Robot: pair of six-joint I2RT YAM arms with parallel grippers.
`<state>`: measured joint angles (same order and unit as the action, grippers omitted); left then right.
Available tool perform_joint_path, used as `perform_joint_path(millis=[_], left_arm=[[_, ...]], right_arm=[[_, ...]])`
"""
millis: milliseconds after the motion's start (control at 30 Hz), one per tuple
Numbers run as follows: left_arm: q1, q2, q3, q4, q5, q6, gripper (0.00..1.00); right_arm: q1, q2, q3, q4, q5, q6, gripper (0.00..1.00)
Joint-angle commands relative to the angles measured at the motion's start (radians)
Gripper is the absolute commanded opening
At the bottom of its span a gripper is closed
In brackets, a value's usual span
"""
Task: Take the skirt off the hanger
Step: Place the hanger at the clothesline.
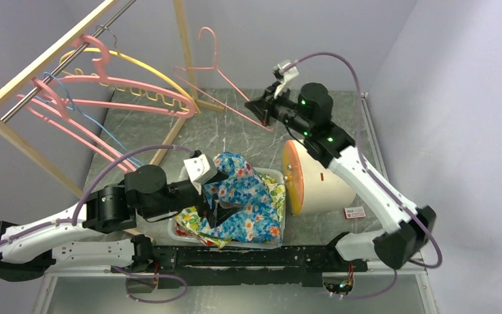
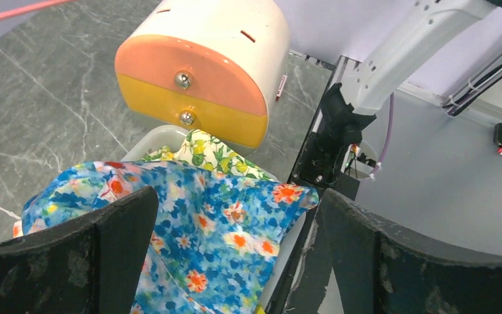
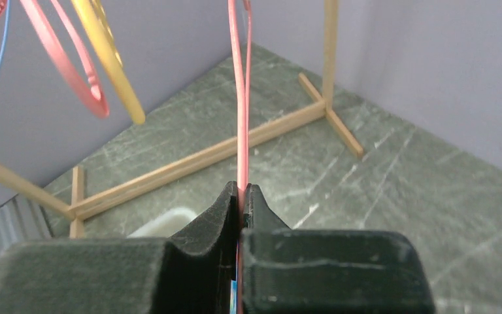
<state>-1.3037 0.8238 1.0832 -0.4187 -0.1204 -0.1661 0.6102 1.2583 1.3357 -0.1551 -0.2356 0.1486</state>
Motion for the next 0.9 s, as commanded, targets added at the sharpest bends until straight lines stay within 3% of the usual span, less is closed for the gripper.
perform_joint_path(millis=[0, 233, 867], left_arm=[[-0.003, -0.044, -0.013, -0.013, 0.02, -0.053, 0.99], [-0.003, -0.073, -0.04, -0.029, -0.013, -0.081, 0.99], [-0.003, -0.082, -0.048, -0.029, -0.025, -0.103, 0.99]], right_arm=[[0.019, 0.118, 0.11, 0.312, -0.049, -0.047, 0.0], [0.047, 0.304, 0.233, 0.443, -0.114, 0.012, 0.0], [0.128, 0.729, 0.669, 0.447, -0.167, 0.059, 0.0]])
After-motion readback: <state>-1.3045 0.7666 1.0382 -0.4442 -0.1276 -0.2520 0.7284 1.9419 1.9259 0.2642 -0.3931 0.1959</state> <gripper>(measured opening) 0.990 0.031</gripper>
